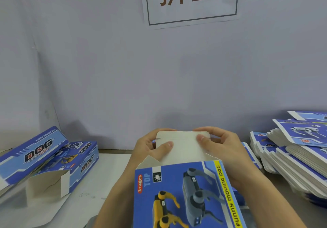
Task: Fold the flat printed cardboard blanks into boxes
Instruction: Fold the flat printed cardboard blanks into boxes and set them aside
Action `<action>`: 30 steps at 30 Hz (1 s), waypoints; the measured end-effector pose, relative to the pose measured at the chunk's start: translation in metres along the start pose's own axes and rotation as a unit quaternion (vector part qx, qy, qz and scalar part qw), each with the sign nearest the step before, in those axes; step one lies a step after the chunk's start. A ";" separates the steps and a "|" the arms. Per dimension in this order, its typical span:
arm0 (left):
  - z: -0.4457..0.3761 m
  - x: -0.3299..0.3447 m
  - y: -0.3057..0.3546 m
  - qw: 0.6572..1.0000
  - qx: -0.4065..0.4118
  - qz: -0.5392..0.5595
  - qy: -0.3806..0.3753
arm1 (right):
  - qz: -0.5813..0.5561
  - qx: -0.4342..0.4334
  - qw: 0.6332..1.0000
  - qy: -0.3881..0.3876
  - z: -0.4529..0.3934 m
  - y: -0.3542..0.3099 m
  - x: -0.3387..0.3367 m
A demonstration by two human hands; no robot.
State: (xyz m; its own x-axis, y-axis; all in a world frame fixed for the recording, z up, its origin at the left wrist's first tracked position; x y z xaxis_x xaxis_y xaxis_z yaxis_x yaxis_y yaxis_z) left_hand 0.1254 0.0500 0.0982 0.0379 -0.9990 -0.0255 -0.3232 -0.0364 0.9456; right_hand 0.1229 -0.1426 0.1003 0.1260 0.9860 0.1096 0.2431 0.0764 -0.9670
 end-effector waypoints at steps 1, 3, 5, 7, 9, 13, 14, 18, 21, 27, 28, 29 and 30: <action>0.000 0.000 0.000 1.000 0.005 -0.003 -0.001 | -0.005 0.004 1.000 -0.002 0.001 -0.001 0.001; -0.002 -0.002 0.001 1.000 0.007 -0.004 -0.002 | -0.007 0.010 1.000 -0.006 0.001 -0.002 0.002; -0.003 -0.003 0.000 1.000 0.000 -0.006 -0.010 | 0.018 -0.001 1.000 -0.009 0.000 -0.002 0.002; -0.004 -0.004 -0.002 1.000 -0.009 -0.018 -0.013 | 0.029 0.002 0.999 -0.020 -0.002 -0.001 0.001; -0.004 -0.006 -0.001 1.000 -0.021 -0.017 0.002 | 0.004 0.026 0.998 -0.053 -0.001 0.001 0.001; -0.005 -0.019 0.000 0.992 -0.058 0.045 0.103 | -0.096 0.109 0.980 -0.138 0.004 -0.001 0.007; -0.004 -0.024 -0.001 0.988 -0.061 0.047 0.134 | -0.101 0.129 0.972 -0.165 0.003 -0.001 0.013; 0.003 -0.036 0.000 0.971 -0.061 0.084 0.213 | 0.012 0.112 0.969 -0.220 0.000 -0.003 0.021; 0.007 -0.035 0.002 0.966 -0.058 0.099 0.231 | 0.008 0.070 0.955 -0.289 0.010 -0.003 0.014; 0.010 -0.003 -0.001 0.982 -0.084 0.170 0.005 | -0.111 -0.039 0.993 -0.003 -0.010 -0.010 -0.012; 0.012 0.000 -0.001 0.990 -0.070 0.124 -0.021 | -0.138 -0.057 0.988 0.040 -0.011 -0.012 -0.018; 0.012 0.001 -0.002 0.994 -0.061 0.083 -0.048 | -0.160 -0.072 0.982 0.076 -0.012 -0.013 -0.025; 0.014 0.003 -0.003 0.993 -0.062 0.053 -0.080 | -0.179 -0.080 0.976 0.097 -0.014 -0.012 -0.029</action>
State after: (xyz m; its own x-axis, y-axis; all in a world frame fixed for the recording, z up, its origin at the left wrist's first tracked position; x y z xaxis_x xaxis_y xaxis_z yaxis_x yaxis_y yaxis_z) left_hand 0.1130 0.0465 0.0908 -0.1436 -0.9890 0.0353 -0.1972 0.0636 0.9783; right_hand 0.1294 -0.1746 0.1118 0.1819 0.8519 0.4911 0.4500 0.3719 -0.8119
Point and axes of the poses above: each hand's wrist, its own z-axis away from the middle knuckle, its own x-axis out of the palm, y = z × x, the point moved 4 cm from there along -z, towards the middle knuckle, and after that the axes turned 8 degrees about y, right-handed, at the moved point
